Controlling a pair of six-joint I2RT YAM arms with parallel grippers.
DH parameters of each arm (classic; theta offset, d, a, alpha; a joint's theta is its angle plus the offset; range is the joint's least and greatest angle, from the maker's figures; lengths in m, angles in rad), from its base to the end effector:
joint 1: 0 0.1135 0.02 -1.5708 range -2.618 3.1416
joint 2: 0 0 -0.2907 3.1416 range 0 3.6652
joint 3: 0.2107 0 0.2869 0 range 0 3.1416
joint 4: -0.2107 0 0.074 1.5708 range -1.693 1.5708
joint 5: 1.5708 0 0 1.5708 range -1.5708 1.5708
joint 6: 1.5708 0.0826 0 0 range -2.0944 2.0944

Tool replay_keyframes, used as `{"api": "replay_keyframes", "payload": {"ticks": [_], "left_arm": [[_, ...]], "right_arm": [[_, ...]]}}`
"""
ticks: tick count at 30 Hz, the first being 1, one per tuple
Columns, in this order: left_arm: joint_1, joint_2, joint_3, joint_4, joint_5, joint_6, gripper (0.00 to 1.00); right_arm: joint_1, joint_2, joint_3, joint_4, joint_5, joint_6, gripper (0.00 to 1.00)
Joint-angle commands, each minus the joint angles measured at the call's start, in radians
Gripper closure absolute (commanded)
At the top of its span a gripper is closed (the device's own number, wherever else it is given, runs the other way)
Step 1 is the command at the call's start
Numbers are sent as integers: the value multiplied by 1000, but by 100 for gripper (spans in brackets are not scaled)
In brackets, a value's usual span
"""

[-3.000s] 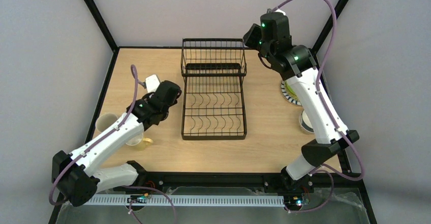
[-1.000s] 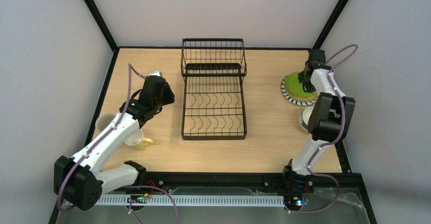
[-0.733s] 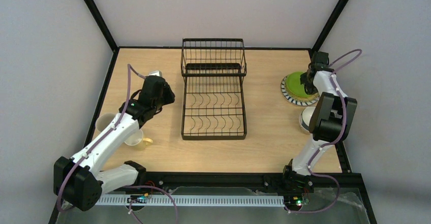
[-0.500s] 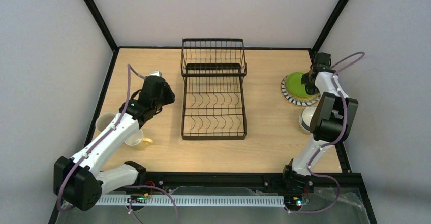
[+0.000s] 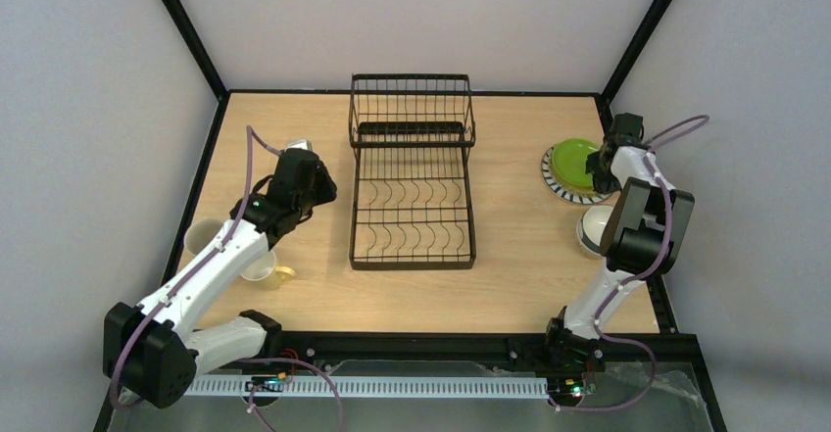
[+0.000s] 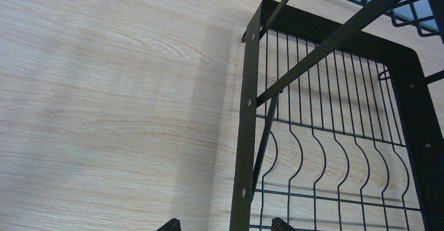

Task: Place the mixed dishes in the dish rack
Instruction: Move the plate to the center of the board.

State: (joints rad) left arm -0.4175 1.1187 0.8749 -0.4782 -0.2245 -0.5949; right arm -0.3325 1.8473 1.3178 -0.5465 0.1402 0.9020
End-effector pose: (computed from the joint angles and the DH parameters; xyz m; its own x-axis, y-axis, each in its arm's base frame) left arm 0.2778 -0.1031 0.2634 -0.6363 -0.3155 -0.7040 -0.1376 0.9444 -0.2987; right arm 0.4176 -0.1564 0.1661 -0.2130 0.8954 -0.3909 0.8919 0.3415 0.2963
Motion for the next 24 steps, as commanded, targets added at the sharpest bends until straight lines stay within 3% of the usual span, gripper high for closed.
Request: {"api": "replay_keyframes", "payload": {"ticks": [1, 24], "left_arm": [[6, -15, -13, 3, -1, 0, 1], [6, -15, -38, 10, -24, -16, 1]], "right_arm": [[-21, -11, -34, 54, -12, 15, 0], [-70, 109, -19, 159, -104, -15, 0]]}}
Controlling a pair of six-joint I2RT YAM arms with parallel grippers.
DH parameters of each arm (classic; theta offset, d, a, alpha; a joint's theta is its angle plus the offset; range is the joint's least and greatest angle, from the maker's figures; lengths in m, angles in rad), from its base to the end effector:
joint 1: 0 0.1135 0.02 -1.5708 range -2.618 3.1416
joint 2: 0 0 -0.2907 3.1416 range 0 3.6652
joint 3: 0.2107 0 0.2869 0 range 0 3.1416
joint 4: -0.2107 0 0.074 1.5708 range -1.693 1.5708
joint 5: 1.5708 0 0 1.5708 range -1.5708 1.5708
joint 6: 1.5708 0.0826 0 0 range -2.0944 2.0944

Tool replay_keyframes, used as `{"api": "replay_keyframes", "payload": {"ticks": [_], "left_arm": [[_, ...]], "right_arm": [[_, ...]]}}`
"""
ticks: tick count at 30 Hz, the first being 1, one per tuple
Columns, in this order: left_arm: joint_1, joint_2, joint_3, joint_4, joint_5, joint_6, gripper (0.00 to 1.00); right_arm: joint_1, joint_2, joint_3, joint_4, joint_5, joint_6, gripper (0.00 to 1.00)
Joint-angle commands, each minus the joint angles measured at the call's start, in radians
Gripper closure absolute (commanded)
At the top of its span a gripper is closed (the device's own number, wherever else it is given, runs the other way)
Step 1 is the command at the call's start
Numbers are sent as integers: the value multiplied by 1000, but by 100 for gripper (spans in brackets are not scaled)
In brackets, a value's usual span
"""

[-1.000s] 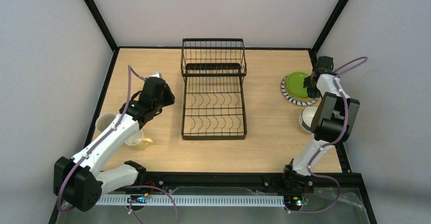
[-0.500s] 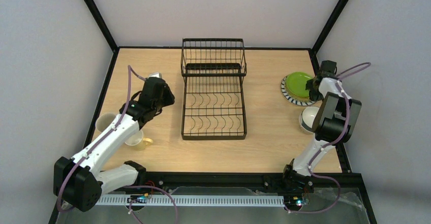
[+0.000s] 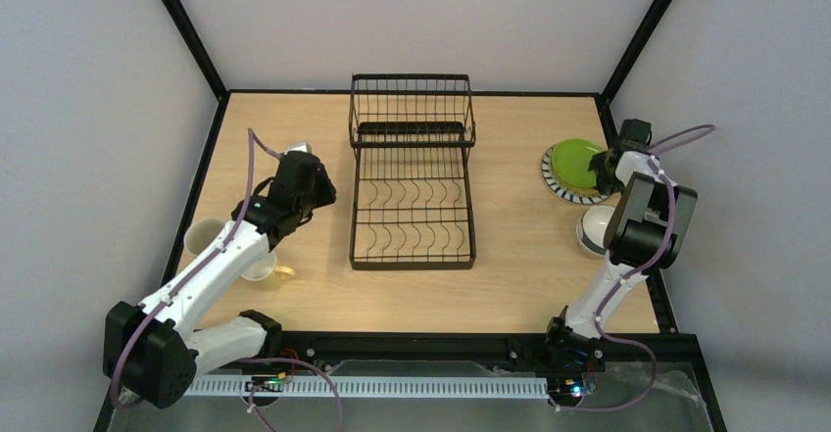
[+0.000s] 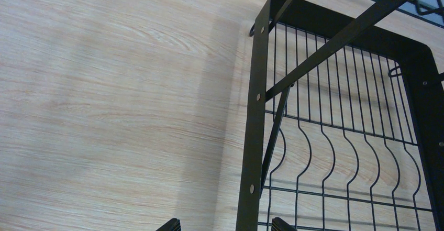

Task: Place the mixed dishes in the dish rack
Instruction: Move the plate to the center of the board.

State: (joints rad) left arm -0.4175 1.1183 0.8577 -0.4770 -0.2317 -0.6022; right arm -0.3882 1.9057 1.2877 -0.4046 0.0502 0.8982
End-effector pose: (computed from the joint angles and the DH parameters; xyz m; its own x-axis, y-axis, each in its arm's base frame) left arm 0.2762 -0.1018 0.2568 -0.6422 -0.3183 -0.6974 -0.1510 0.9444 -0.2920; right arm 0.4247 -0.1782 0.1408 -0.1775 0.9166 -0.3582 0.8685 0.3171 0.3810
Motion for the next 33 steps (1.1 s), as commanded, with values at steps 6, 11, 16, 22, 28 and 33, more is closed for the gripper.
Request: {"api": "replay_keyframes", "payload": {"ticks": [6, 11, 16, 22, 28, 33], "left_arm": [[6, -12, -23, 10, -17, -16, 1], [6, -9, -24, 15, -17, -19, 1], [6, -18, -31, 11, -14, -19, 1], [6, -20, -29, 18, -7, -21, 1], [6, -17, -19, 24, 4, -18, 1], [6, -18, -16, 26, 11, -15, 1]], "right_arm": [[-16, 69, 18, 26, -40, -12, 0], [-16, 84, 21, 31, -75, -25, 2], [-16, 73, 24, 36, -90, -41, 3], [-16, 27, 47, 32, -88, -88, 3], [-15, -25, 78, -2, -69, -123, 2], [-15, -61, 80, -10, -63, -122, 2]]}}
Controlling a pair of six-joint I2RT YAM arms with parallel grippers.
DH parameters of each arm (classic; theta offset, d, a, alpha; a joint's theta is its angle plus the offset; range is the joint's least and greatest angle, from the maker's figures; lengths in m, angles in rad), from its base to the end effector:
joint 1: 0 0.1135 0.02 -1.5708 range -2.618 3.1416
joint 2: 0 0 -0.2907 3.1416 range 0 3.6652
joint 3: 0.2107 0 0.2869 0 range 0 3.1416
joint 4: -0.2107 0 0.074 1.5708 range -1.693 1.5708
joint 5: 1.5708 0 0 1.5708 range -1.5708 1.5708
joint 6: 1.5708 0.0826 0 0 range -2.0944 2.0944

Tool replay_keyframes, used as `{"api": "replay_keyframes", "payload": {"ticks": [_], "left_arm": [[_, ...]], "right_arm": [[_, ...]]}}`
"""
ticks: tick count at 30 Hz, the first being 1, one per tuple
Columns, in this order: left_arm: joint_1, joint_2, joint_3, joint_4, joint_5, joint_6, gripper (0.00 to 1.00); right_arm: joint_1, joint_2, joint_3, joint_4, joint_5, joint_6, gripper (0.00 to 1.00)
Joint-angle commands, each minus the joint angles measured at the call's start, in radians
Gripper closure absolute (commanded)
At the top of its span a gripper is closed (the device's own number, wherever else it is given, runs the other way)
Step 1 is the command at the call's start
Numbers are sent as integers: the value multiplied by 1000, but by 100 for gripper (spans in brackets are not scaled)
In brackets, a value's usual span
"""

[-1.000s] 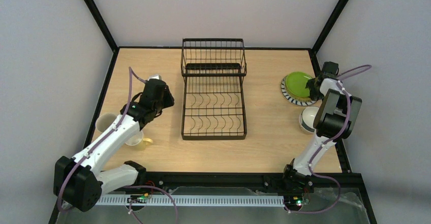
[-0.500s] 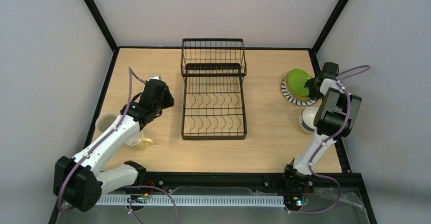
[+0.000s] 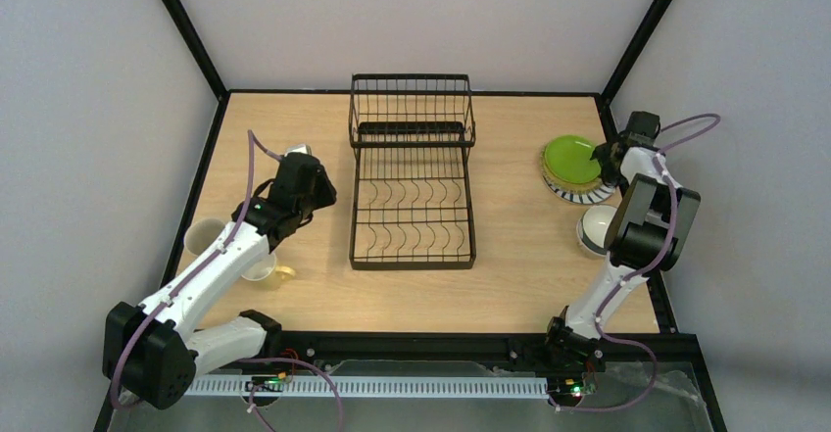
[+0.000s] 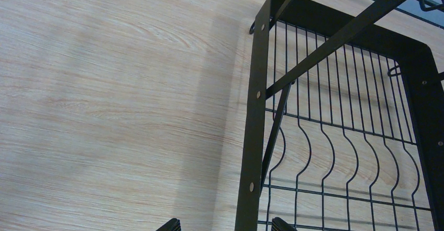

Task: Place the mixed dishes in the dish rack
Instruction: Move the plate to the center of the board.

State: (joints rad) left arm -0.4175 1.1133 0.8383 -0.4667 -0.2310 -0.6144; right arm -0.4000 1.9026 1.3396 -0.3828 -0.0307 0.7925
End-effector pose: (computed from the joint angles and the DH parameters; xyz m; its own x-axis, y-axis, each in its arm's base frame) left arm 0.2744 -0.1010 0.2516 -0.6432 -0.3286 -0.6916 -0.1595 0.9409 -0.2987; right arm 0.4390 -0.1829 0.1624 -0.2590 0.8823 -0.3931 0.7936 0.4264 0.4341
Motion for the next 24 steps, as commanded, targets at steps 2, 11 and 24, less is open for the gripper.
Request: {"api": "replay_keyframes", "payload": {"ticks": [2, 11, 24], "left_arm": [[6, -14, 3, 15, 12, -1, 1], [6, -16, 4, -5, -4, 5, 1], [6, -1, 7, -10, -38, 22, 1]], "right_arm": [[-4, -75, 23, -26, 25, -12, 2], [-4, -15, 105, 23, 98, -5, 6], [-3, 225, 369, -44, 254, 25, 23]]}}
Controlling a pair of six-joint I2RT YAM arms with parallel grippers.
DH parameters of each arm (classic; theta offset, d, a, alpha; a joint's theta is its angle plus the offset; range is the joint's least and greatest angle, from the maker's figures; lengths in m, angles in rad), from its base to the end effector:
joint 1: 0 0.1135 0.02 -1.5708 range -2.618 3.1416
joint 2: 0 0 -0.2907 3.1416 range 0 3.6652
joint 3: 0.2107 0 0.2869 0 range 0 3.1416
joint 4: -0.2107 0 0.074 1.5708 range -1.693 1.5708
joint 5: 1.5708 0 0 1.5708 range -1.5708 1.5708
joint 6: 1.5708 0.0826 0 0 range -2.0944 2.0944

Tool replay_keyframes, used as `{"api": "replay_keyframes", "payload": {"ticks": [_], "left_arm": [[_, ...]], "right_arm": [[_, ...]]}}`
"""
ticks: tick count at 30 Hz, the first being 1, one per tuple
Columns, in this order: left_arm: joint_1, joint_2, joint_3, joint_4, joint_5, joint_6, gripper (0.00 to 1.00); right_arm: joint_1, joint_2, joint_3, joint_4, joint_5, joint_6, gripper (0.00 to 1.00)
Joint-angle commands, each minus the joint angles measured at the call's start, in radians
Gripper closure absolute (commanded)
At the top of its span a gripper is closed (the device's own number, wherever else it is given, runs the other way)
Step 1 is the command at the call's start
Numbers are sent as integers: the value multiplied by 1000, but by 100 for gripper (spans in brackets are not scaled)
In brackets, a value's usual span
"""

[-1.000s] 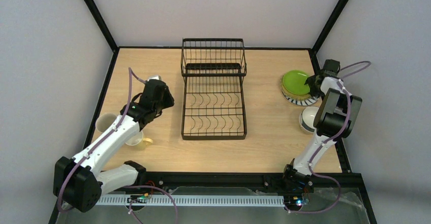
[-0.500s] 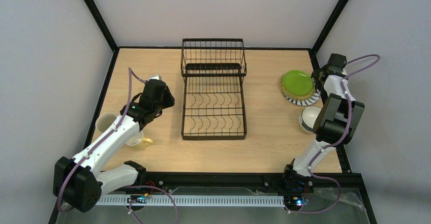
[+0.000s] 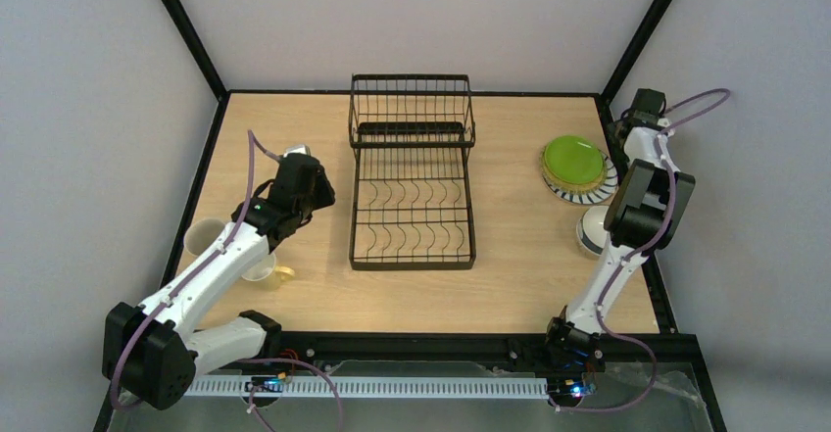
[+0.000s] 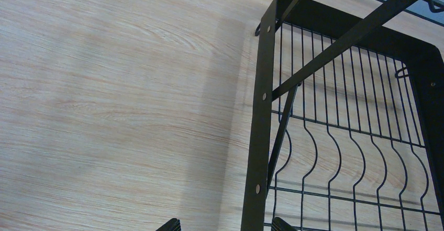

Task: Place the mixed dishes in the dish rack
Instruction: Move the plate to the center of the board.

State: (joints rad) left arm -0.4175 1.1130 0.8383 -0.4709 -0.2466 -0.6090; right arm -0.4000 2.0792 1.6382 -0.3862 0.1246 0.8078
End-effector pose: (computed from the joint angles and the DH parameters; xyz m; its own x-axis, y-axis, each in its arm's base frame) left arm 0.2742 -0.0996 0.2514 -0.6398 -0.3231 -0.6973 -0.1667 0.9441 -0.2844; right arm 0.4993 -0.2222 0.1872 -0.1332 0.8350 -0.5339 0.8106 0.4018 0.4261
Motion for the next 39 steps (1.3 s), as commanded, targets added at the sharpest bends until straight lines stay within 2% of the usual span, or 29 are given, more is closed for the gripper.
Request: {"api": "replay_keyframes", "payload": {"ticks": [1, 5, 10, 26, 35, 39], "left_arm": [[6, 1, 7, -4, -24, 20, 1], [6, 8, 8, -5, -22, 26, 1], [6, 20, 15, -12, -19, 33, 1], [8, 57, 58, -22, -11, 49, 1], [19, 69, 72, -33, 4, 51, 1], [19, 67, 84, -45, 4, 51, 1]], "right_arm": [[-3, 62, 83, -46, 112, 11, 24], [-6, 112, 125, -67, 158, 31, 33], [-7, 174, 193, -113, 184, 57, 34], [-25, 338, 392, -275, 196, 110, 29], [-45, 379, 406, -315, 169, 159, 25], [-55, 391, 406, -323, 152, 179, 19]]}}
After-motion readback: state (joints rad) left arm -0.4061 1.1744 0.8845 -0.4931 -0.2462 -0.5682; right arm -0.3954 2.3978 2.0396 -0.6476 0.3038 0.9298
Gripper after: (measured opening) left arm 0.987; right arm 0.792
